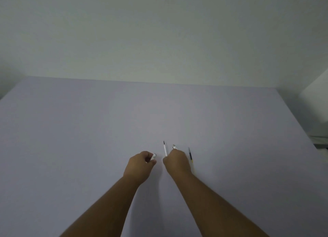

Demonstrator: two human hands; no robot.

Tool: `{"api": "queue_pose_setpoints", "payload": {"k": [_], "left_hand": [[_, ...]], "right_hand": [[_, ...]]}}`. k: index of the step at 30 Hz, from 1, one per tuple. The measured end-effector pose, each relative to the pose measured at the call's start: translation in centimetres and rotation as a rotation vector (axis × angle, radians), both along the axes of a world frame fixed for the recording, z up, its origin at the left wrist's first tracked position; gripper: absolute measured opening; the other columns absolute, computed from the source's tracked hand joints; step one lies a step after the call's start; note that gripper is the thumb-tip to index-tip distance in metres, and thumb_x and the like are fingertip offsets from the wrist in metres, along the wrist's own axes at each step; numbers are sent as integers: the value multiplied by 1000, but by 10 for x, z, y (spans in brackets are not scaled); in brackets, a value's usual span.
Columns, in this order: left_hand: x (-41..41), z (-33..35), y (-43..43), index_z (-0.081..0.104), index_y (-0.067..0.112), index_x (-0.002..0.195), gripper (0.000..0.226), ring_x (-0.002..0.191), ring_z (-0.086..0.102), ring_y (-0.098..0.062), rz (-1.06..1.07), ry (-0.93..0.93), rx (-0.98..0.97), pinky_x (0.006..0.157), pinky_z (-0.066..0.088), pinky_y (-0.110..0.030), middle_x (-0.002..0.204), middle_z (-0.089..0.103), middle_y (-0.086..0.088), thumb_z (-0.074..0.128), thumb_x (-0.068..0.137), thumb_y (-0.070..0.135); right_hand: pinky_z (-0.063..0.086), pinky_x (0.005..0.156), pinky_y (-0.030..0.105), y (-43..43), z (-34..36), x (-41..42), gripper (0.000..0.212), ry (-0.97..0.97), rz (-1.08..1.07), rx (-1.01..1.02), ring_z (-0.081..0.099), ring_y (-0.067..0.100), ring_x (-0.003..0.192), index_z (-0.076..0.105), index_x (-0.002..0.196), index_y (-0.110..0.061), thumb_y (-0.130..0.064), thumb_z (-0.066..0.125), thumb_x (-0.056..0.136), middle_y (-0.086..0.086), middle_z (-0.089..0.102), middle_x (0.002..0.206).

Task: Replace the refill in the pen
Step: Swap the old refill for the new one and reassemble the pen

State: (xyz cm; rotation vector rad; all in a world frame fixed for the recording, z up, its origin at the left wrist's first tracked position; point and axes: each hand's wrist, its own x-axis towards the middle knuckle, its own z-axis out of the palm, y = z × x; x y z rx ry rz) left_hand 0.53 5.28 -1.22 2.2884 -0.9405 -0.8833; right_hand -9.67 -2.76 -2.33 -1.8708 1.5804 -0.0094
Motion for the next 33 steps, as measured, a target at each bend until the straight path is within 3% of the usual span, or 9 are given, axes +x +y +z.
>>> {"api": "queue_pose_setpoints", "payload": {"k": [2,5,10,14,18,22,26,33], "left_hand": [[-2,1,-1,65,17,111,24,88,57,-13,-19,6,9,77,41,-23,97,63,4,58,92,30],[-7,4,-2,66,16,110,23,88,57,-15,-43,16,9,75,41,-24,96,63,3,59,92,29],[-16,9,-6,67,17,107,20,87,58,-17,-62,33,-20,74,42,-25,98,65,0,60,91,28],[-20,12,-8,67,17,105,19,88,59,-17,-70,43,-42,74,42,-25,98,66,0,60,91,28],[-24,13,-10,68,18,104,19,85,58,-17,-80,43,-58,74,42,-26,93,64,3,61,90,28],[-29,15,-13,68,17,104,18,84,61,-20,-83,60,-75,74,48,-28,91,65,3,61,90,27],[-33,18,-16,68,17,103,18,86,64,-22,-95,64,-86,76,51,-30,90,66,1,61,90,27],[-34,19,-20,69,18,98,14,83,61,-20,-89,93,-97,75,49,-30,92,67,1,63,88,26]], "right_hand": [[47,71,29,-4,4,-2,20,-208,-127,10,57,22,80,67,97,-9,-18,53,87,9,70,96],[51,77,35,-9,12,-5,23,-477,-318,59,60,20,80,66,102,-8,-23,56,87,10,71,96],[50,68,33,-10,17,-17,11,-629,-393,152,57,10,62,65,87,-12,-19,57,86,3,67,78],[49,69,31,-8,17,-24,9,-700,-408,197,57,10,64,64,80,-16,-18,57,86,-1,68,78],[45,63,27,-10,20,-31,13,-748,-407,214,55,12,64,68,87,-9,-18,58,86,-2,69,76],[44,62,24,-11,20,-38,15,-737,-369,197,54,9,61,69,87,-7,-18,59,84,-1,67,74],[43,64,26,-12,19,-40,7,-715,-329,190,50,10,62,66,75,-15,-19,64,80,-6,60,65],[36,54,23,-23,23,-52,15,-664,-208,254,49,14,62,71,84,-9,-19,65,76,3,64,76]]}}
